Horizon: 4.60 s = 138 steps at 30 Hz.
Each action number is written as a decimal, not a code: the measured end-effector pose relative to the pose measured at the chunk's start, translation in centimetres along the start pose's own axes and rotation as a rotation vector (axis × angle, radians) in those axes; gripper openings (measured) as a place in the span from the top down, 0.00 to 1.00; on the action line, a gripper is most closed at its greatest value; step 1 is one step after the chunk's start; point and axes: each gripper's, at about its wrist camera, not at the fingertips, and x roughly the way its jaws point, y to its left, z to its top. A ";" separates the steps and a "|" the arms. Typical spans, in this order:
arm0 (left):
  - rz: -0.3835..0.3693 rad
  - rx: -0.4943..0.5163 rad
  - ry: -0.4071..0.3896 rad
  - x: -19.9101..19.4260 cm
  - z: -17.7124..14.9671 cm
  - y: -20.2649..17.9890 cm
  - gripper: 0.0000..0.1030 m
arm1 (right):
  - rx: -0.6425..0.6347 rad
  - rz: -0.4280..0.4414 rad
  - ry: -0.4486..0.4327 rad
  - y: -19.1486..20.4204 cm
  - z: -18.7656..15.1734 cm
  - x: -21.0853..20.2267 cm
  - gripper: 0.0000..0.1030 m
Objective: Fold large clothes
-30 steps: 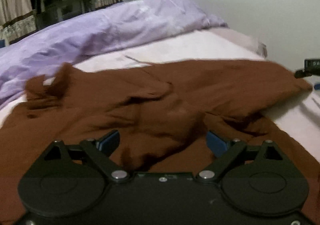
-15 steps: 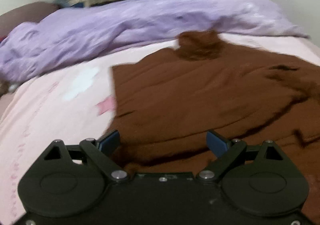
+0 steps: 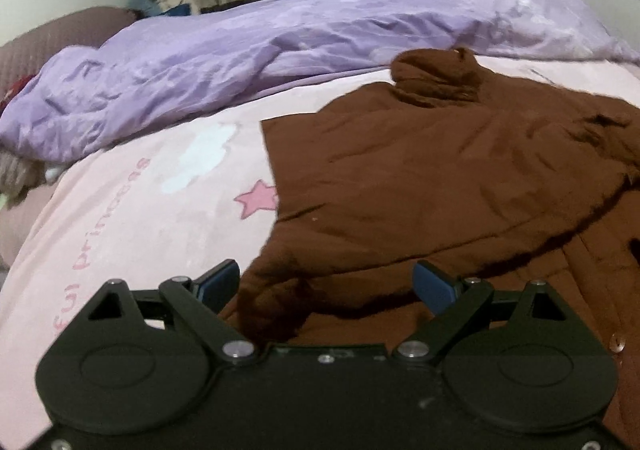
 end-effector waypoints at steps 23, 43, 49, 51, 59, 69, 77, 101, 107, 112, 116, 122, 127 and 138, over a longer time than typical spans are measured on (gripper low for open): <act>0.045 -0.092 0.060 2.2 -0.6 4.0 0.07 | -0.358 0.383 -0.142 33.7 -8.3 -7.9 0.92; -0.008 -0.145 0.116 3.2 -2.4 5.2 0.07 | -0.191 0.504 0.190 33.0 -14.3 -8.6 0.49; -0.021 -0.151 0.082 1.6 -2.1 5.1 0.07 | -0.153 0.519 0.115 31.6 -12.7 -10.6 0.50; -0.022 -0.146 0.076 1.4 -1.9 4.9 0.07 | -0.119 0.483 0.047 31.2 -12.1 -11.5 0.51; -0.013 -0.115 0.101 2.3 -2.1 4.0 0.07 | -0.096 0.430 0.107 31.5 -13.0 -8.2 0.69; -0.001 -0.155 0.126 3.0 -2.8 5.2 0.06 | -0.144 0.411 0.230 34.6 -14.6 -5.0 0.51; 0.012 -0.135 0.120 2.3 -3.0 5.4 0.07 | 0.002 0.434 0.310 33.0 -14.1 -5.4 0.44; 0.042 -0.177 0.103 2.9 -1.6 6.8 0.07 | -0.017 0.412 0.081 40.2 -11.3 -4.5 0.92; 0.040 -0.179 0.147 4.3 -2.7 6.5 0.05 | -0.019 0.338 0.255 39.3 -15.9 1.6 0.89; 0.052 -0.180 0.146 4.1 -2.4 6.4 0.06 | -0.021 0.363 0.278 39.4 -14.2 0.9 0.64; 0.068 -0.182 0.126 2.8 -2.0 6.4 0.07 | -0.091 0.390 0.302 38.6 -12.1 -2.4 0.43; 0.047 -0.167 0.080 -0.4 -1.9 5.3 0.07 | -0.275 0.318 0.197 34.7 -10.2 -9.0 0.50; 0.058 -0.097 0.074 -2.5 -4.0 4.6 0.07 | -0.295 0.301 0.165 27.7 -10.1 -13.2 0.60; 0.088 -0.161 0.094 -1.4 -8.3 5.4 0.00 | -0.234 0.093 0.254 14.5 -11.9 -10.3 0.65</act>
